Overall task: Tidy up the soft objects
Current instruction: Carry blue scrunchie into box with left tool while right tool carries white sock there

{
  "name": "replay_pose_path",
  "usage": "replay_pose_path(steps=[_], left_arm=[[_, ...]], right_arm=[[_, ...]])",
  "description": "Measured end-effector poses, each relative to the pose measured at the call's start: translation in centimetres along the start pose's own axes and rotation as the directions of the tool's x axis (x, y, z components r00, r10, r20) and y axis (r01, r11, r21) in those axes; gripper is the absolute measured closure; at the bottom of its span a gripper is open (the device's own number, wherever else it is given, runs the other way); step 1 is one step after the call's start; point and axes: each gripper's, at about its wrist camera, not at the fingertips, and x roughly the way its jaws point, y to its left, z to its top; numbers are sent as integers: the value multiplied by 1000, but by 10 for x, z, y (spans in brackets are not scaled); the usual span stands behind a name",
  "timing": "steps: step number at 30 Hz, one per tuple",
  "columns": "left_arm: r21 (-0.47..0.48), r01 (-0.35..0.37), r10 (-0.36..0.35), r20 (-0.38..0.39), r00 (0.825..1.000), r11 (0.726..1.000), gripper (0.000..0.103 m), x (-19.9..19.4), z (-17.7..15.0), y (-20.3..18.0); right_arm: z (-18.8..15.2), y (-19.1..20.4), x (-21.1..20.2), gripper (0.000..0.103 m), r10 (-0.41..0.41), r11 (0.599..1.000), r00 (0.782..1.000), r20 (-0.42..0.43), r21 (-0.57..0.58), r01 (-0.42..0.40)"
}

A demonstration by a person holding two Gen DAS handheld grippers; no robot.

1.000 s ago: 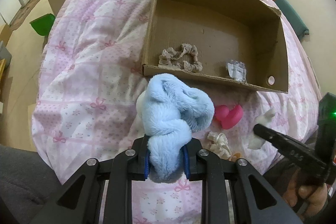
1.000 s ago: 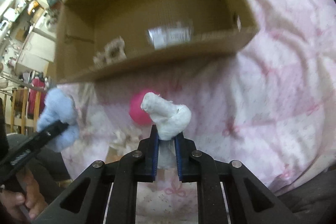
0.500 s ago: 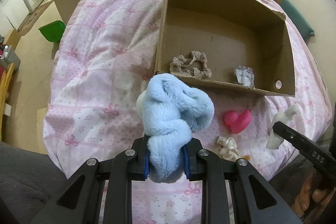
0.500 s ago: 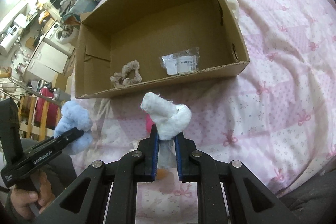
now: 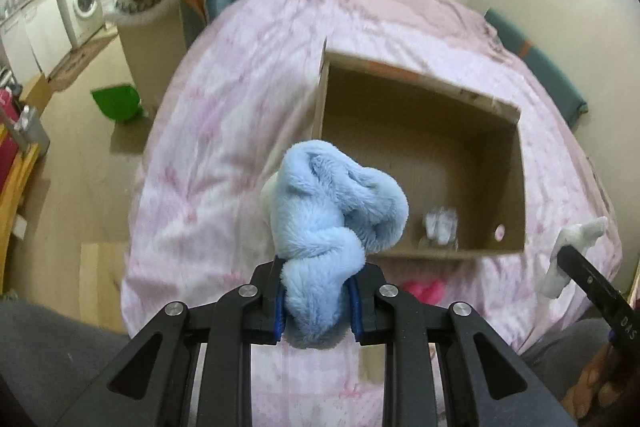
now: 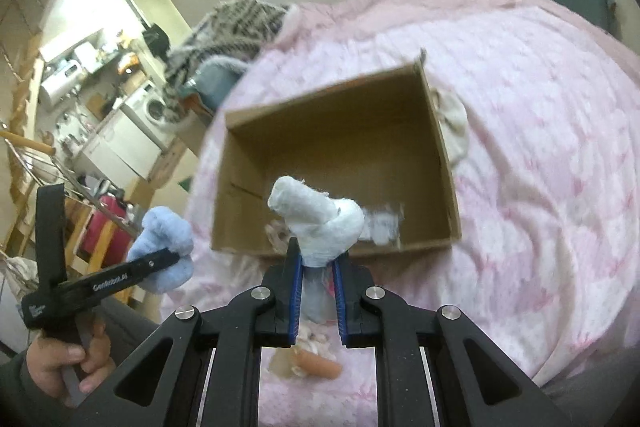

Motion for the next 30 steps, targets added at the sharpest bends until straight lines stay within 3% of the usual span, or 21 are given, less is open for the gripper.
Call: replay_pose_path(steps=[5,11,18,20,22,30], left_arm=[[57,3,-7,62,998,998,81,0,28,-12],[101,-5,-6,104,995,995,81,18,49,-27],[135,51,-72,155,985,990,81,58,46,-32],[133,16,-32,121,992,991,81,72,45,-32],[86,58,-65,79,995,995,81,79,45,-27],[89,57,-58,14,998,994,80,93,38,-31]], right_arm=[[26,2,1,87,37,999,999,25,6,-37],[51,-14,26,87,11,1000,1000,19,12,-11],[48,-44,60,87,-8,998,1000,-10,70,9],[42,-55,72,87,-21,993,998,-53,119,27],[39,-64,80,87,-11,987,997,-77,158,24],[34,-63,99,87,-36,989,990,-137,134,55]])
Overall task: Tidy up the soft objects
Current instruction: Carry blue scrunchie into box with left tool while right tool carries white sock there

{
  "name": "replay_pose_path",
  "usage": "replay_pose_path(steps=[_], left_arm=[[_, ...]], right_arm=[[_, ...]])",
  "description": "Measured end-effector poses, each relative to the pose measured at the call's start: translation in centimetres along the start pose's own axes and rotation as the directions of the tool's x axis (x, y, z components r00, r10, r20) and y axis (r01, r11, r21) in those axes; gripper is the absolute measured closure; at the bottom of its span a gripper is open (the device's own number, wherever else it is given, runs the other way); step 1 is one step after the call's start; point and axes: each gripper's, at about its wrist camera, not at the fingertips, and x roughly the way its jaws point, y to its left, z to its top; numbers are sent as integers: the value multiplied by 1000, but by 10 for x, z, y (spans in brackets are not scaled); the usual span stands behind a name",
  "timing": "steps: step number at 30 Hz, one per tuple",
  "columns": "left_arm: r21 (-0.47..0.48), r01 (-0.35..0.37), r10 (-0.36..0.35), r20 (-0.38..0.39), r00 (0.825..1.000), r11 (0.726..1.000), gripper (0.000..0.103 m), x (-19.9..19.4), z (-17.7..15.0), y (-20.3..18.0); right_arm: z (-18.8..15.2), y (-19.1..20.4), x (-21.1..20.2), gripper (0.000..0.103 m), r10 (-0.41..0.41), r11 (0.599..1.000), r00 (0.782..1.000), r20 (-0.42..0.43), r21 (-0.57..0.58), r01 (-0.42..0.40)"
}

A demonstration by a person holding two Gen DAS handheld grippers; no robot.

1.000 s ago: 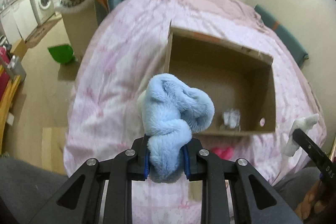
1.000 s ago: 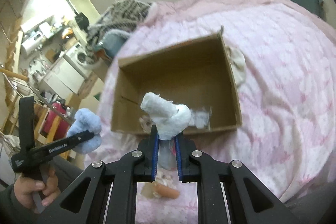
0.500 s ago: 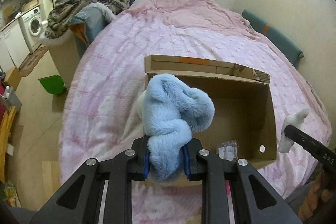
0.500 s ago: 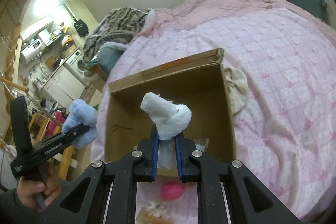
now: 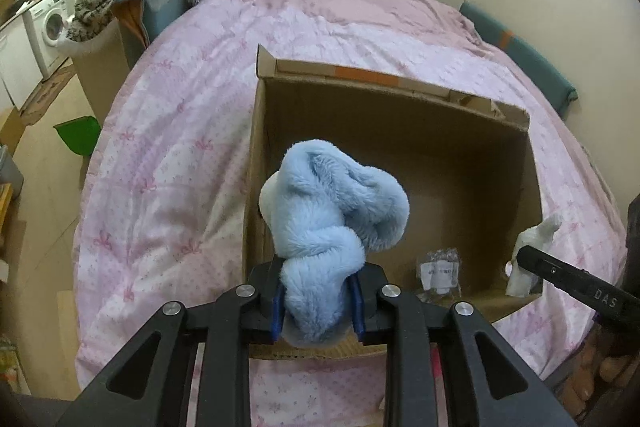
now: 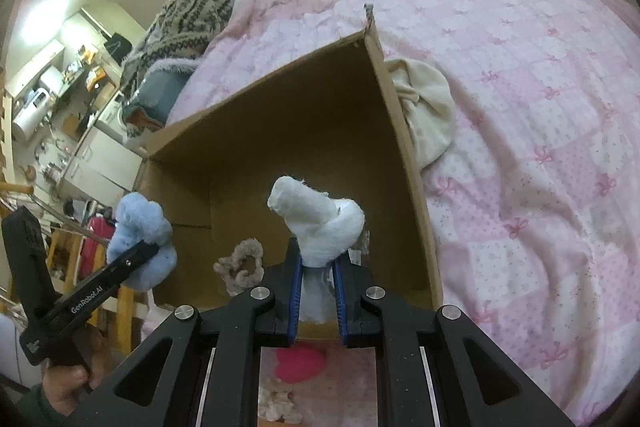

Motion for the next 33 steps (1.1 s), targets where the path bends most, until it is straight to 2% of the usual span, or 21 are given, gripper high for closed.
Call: replay_pose_path(steps=[9,20,33], left_arm=[[24,20,-19,-66,998,999,79,12,-11,-11],[97,39,-33,-63,997,994,78,13,-17,-27],[127,-9,12,-28,1000,992,74,11,-19,-29]], right_arm=[[-7,16,13,87,-34,996,998,-45,-88,29],[-13,24,21,87,-38,990,996,-81,-135,27],[-12,23,21,87,-33,991,996,-80,-133,22]])
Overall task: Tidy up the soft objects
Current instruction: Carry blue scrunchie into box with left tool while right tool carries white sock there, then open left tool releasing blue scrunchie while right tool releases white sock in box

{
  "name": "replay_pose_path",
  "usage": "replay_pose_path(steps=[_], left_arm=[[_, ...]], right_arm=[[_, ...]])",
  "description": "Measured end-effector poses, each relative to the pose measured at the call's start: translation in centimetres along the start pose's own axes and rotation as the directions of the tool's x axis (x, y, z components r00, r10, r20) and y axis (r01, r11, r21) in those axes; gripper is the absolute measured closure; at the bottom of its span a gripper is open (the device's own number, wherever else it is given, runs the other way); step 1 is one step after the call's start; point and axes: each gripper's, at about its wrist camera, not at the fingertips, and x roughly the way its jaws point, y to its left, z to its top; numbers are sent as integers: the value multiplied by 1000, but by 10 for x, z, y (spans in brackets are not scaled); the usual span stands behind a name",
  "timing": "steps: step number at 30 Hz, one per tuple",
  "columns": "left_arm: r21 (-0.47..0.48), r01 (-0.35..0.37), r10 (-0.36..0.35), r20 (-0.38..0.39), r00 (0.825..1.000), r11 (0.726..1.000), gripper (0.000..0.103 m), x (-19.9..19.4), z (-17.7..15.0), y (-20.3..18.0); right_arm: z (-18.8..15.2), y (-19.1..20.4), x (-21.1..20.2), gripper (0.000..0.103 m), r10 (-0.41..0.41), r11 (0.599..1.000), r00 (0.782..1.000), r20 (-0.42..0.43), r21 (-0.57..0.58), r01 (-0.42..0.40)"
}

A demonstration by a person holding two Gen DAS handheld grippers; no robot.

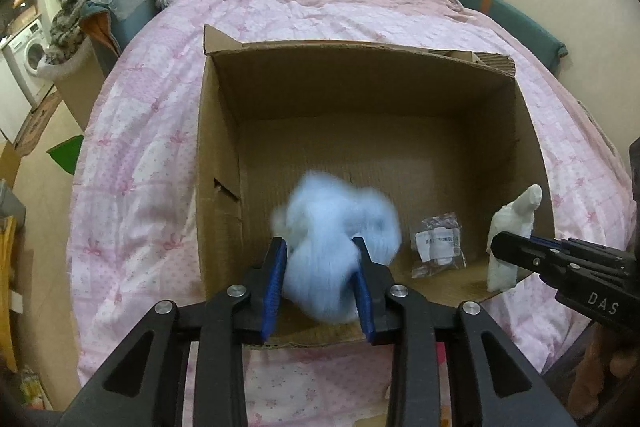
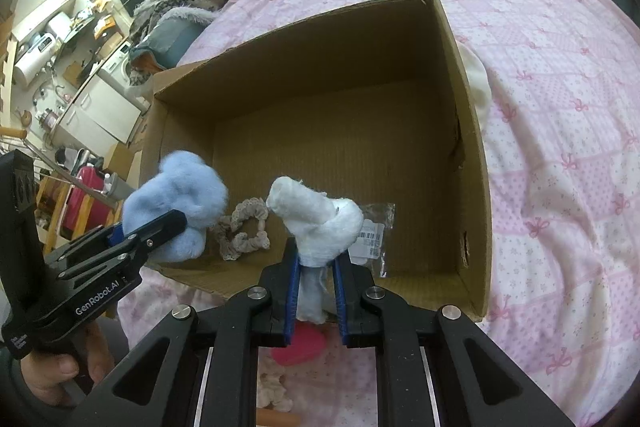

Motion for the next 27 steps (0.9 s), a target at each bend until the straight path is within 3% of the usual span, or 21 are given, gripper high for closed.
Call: replay_pose_path(steps=[3,5,8,12,15,16,18,19,20,23,27], left_arm=[[7,0,0,11,1000,1000,68,-3,1,-1],[7,-5,5,21,1000,1000,57,-5,1,-1],[5,-2,2,26,1000,1000,49,-7,2,-1],[-5,-1,1,31,1000,1000,45,-8,4,1],[-23,3,-3,25,1000,1000,36,-8,4,3],[-31,6,-5,24,1000,999,33,-8,5,5],[-45,9,-8,26,1000,999,33,-8,6,7],[-46,8,-7,28,1000,999,33,-9,6,7],[-44,5,-4,33,999,999,33,-10,6,7],[-30,-4,6,51,999,1000,33,-13,6,6],[-22,-11,12,58,998,1000,33,-16,4,6]], right_arm=[[1,-1,1,87,0,1000,1000,-4,5,1],[1,-1,1,87,0,1000,1000,-7,8,0],[1,-1,2,86,3,1000,1000,-8,10,-3],[1,-3,1,85,6,1000,1000,-10,18,-6],[1,-6,0,79,9,999,1000,-6,31,-9],[1,-6,-1,76,7,999,1000,-3,34,-7],[2,-7,-4,60,-9,999,1000,13,42,8],[3,-7,-7,39,-15,999,999,32,47,14],[4,-7,-13,32,-26,998,998,65,51,22],[6,-7,-27,32,-44,998,990,134,45,38],[8,-11,-32,32,-49,997,988,149,69,39]])
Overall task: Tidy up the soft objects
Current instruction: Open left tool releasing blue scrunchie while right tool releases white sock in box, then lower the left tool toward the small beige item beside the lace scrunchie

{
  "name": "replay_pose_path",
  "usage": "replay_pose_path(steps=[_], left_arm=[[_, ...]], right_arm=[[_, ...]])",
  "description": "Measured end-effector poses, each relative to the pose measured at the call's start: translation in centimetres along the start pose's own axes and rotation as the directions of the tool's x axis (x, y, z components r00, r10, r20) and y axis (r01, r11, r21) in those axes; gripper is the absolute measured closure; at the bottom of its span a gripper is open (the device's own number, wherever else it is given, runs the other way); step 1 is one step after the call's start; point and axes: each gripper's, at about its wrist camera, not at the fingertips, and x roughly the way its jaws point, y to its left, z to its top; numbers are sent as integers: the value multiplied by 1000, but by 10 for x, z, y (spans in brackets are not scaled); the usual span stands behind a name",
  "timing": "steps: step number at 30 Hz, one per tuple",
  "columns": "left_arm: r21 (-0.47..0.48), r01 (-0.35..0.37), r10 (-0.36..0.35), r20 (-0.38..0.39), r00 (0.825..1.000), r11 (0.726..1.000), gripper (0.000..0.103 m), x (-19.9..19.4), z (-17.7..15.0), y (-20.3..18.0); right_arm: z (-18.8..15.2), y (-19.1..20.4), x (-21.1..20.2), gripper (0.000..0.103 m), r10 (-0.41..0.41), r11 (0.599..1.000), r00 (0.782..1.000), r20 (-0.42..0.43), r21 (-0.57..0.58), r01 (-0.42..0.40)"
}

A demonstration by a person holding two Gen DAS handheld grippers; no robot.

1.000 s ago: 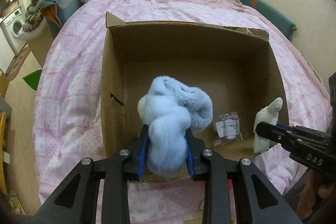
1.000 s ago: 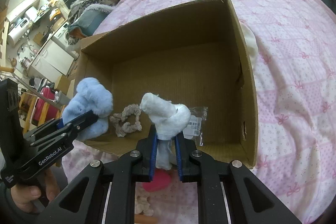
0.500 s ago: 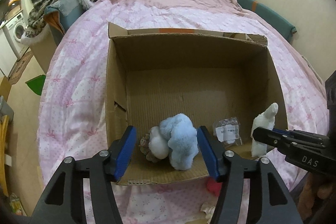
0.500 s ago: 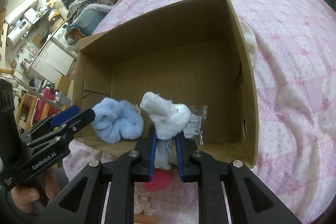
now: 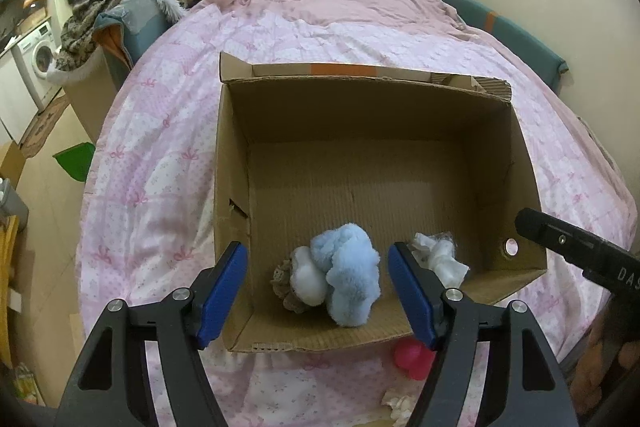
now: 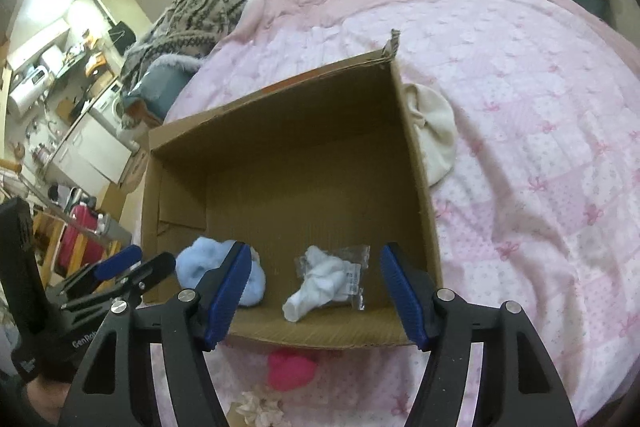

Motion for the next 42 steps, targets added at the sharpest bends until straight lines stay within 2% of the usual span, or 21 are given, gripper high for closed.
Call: replay_pose_path(steps=[11,19,29,34,37,42], left_arm=[[-8,-27,27,8,1000,1000,33,-13,-6,8],[-13,-31,31,12,999,999,33,-34,-13,15],[-62,-32,32,-12,999,998,33,-49,-30,20],[-76,-37,34,-49,998,996,33,-50,-42,19],[-81,-51,44,-87,995,995,33,-46,-50,18],[-102,-48,32,-150,988,994,33,-39,-65,19]], right_arm=[[-5,2,-2,32,-8,1000,1000,-18,10,8],[-17,6,-19,32,-8,1000,1000,-16,-8,8],[-37,8,-32,32,-1,1000,1000,-30,9,1],[-47,5,-32,32,-8,999,998,-63,35,10],[-56,3,-26,32,-43,998,993,-107,41,48],[-68,4,-22,32,-58,998,988,-144,27,62]])
